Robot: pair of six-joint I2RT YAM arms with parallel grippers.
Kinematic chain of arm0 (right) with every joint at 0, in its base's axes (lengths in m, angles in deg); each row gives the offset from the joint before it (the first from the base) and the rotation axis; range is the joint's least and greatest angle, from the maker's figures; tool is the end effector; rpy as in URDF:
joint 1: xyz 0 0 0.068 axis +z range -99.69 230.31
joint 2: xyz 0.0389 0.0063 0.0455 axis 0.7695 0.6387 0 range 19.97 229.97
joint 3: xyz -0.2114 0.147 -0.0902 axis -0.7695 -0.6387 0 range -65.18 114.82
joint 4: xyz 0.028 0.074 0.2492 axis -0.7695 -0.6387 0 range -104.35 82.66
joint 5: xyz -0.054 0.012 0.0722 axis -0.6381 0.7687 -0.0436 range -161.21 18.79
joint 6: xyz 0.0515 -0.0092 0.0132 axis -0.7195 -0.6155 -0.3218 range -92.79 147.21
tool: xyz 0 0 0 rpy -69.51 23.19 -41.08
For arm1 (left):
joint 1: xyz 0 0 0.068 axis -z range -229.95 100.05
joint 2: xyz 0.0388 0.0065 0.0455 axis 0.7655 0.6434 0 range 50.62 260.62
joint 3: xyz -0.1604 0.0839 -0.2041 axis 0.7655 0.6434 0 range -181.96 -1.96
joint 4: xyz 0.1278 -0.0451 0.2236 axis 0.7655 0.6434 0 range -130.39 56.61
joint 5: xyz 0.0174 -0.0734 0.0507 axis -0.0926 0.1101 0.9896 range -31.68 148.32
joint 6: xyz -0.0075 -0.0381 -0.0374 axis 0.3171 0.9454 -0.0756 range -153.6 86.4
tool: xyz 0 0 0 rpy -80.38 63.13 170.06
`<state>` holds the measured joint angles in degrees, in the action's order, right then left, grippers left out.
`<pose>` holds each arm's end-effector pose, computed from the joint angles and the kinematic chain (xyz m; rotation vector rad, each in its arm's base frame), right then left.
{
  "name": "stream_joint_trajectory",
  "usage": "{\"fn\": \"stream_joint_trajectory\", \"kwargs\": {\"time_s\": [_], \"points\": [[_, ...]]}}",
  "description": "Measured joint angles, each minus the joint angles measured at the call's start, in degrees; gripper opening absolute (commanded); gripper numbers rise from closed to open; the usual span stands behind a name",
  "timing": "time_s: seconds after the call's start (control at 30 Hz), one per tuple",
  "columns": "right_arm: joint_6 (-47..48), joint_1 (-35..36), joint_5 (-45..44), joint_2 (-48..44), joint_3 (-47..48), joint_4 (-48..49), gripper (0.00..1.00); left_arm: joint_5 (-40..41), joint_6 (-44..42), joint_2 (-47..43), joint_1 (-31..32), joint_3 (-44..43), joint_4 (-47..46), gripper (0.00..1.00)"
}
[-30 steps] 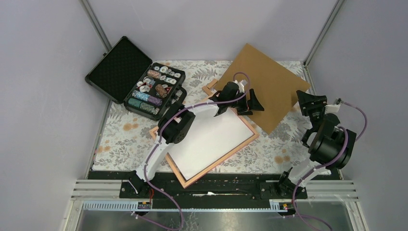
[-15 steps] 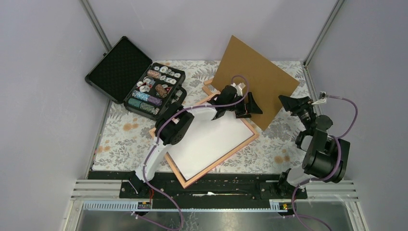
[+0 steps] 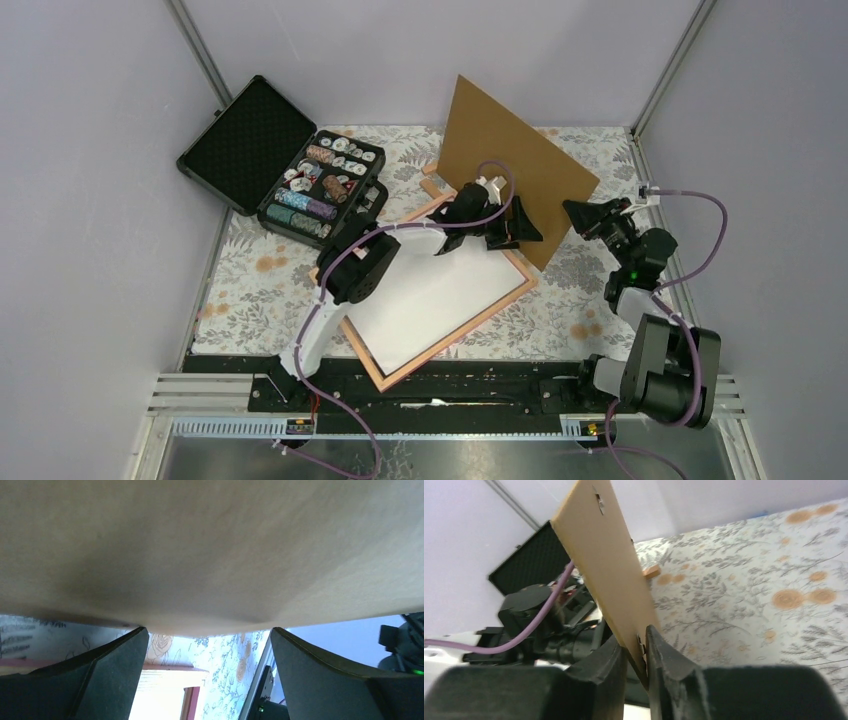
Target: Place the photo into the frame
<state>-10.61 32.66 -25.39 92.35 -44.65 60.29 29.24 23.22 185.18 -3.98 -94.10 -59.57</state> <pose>0.2305 -0.0464 0.2364 -0.0363 1.4273 0.8074 0.3511 -0.3881 0.1392 0.1739 2.3254 -1.5554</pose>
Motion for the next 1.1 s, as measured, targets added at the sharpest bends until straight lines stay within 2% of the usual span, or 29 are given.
{"fn": "stream_joint_trajectory", "kwargs": {"time_s": [0.13, 0.33, 0.57, 0.73, 0.9, 1.0, 1.1], "points": [[8.9, 1.4, -3.7, -4.5, 2.4, -9.8, 0.0, 0.5, 0.0, -3.8, 0.3, 5.5, -1.0, 0.99], [16.0, 2.3, -6.6, -8.1, 3.1, -17.2, 0.0, 1.7, -0.1, -13.7, 0.8, 15.0, -0.9, 0.99], [25.2, 5.2, -6.6, -13.3, 7.5, -26.8, 0.0, 1.3, -3.7, -29.3, 1.0, 18.7, 1.9, 0.99], [34.6, 8.0, -4.0, -17.8, 13.5, -35.9, 0.0, 2.4, -11.1, -46.6, 0.5, 23.1, 10.1, 0.99], [38.4, 8.9, 0.7, -20.6, 16.9, -38.7, 0.0, 4.1, -15.7, -63.8, -3.8, 29.6, 19.9, 0.99], [41.1, 10.0, 4.6, -20.7, 19.6, -39.9, 0.0, 6.5, -18.4, -71.1, -6.0, 30.1, 27.2, 0.99], [47.6, 13.0, 8.0, -22.9, 19.7, -42.2, 0.0, 8.0, -20.9, -76.1, -5.9, 28.1, 34.4, 0.99]]}}
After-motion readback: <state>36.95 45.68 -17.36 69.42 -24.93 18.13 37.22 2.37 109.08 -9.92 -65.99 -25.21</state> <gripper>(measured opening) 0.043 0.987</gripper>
